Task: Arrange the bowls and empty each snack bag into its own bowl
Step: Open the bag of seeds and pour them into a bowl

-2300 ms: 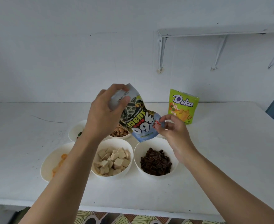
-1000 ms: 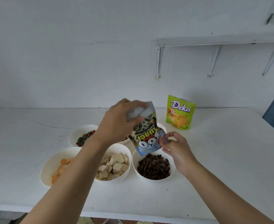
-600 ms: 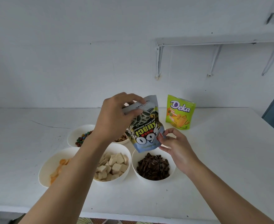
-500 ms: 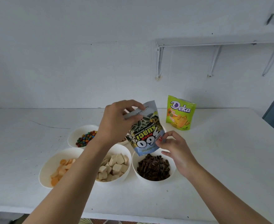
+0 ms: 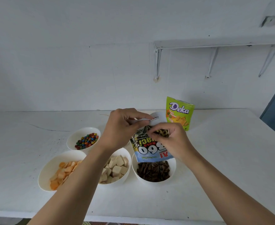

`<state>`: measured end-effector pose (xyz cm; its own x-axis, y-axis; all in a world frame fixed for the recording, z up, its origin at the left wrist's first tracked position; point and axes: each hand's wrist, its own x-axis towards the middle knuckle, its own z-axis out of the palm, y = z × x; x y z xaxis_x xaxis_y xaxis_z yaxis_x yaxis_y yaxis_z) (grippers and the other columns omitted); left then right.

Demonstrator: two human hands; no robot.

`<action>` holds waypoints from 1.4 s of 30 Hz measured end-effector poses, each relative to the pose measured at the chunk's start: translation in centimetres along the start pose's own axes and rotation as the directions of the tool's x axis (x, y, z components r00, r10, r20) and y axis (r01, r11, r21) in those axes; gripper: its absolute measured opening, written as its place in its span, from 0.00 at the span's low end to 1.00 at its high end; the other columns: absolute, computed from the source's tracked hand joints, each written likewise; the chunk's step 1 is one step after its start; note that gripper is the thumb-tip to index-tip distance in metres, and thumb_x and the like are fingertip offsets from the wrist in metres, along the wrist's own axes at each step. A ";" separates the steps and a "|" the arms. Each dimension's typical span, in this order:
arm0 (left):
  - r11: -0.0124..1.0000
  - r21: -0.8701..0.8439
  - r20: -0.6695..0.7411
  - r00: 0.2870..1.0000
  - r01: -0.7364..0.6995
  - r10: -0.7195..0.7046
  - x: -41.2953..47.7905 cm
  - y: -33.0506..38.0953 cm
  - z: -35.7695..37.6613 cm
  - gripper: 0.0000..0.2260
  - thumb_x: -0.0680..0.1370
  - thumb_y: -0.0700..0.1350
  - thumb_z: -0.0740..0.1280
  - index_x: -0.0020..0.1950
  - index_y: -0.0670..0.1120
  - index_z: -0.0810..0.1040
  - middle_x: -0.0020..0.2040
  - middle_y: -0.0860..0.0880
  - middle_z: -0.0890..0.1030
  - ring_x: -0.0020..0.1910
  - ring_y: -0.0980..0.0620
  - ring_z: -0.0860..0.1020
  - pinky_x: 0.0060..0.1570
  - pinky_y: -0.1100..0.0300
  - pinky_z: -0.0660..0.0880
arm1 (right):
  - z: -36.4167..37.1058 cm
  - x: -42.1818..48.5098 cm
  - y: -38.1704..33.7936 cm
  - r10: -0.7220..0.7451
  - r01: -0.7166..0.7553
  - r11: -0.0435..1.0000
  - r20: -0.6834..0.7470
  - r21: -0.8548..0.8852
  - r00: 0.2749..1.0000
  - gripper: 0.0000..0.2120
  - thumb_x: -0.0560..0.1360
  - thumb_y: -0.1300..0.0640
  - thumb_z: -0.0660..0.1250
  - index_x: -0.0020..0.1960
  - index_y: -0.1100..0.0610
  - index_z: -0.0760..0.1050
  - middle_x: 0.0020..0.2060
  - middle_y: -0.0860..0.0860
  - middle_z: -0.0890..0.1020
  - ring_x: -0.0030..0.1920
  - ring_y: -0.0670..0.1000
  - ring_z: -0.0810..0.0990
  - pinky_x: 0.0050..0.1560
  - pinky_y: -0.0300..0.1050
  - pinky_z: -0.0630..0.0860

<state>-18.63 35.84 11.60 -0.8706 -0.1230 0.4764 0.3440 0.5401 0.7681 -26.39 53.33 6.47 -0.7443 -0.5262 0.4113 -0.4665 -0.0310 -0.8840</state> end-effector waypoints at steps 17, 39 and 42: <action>0.973 0.102 0.270 0.935 0.208 -0.229 -0.4 -1.8 -3.7 0.22 0.82 0.36 0.64 0.63 0.62 0.82 0.60 0.51 0.81 0.55 0.51 0.83 0.43 0.53 0.85 | -0.6 -0.6 2.7 0.055 -0.058 0.996 -0.042 -0.062 0.998 0.10 0.68 0.72 0.77 0.37 0.58 0.84 0.35 0.45 0.85 0.40 0.39 0.82 0.43 0.30 0.75; 0.896 -0.332 -0.289 0.872 0.294 -0.394 -3.1 -4.1 -0.4 0.02 0.73 0.37 0.76 0.44 0.43 0.86 0.45 0.47 0.86 0.38 0.53 0.86 0.31 0.64 0.80 | 1.6 -1.3 3.4 0.355 -0.334 0.855 0.023 0.397 0.935 0.14 0.61 0.69 0.81 0.45 0.61 0.84 0.53 0.54 0.86 0.56 0.55 0.85 0.50 0.51 0.83; 0.870 -0.399 -0.366 0.820 0.289 -0.440 -3.5 -4.9 -0.1 0.02 0.74 0.37 0.76 0.45 0.44 0.86 0.44 0.46 0.87 0.40 0.50 0.85 0.36 0.58 0.82 | 1.3 -1.0 2.9 0.350 -0.343 0.882 0.040 0.324 0.936 0.15 0.62 0.71 0.81 0.45 0.58 0.84 0.52 0.53 0.86 0.53 0.52 0.86 0.46 0.46 0.83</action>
<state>-17.24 33.58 6.24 -0.7368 -0.6430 0.2090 0.1876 0.1026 0.9769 -26.40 52.60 3.18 -0.8409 -0.5370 0.0672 -0.0012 -0.1223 -0.9925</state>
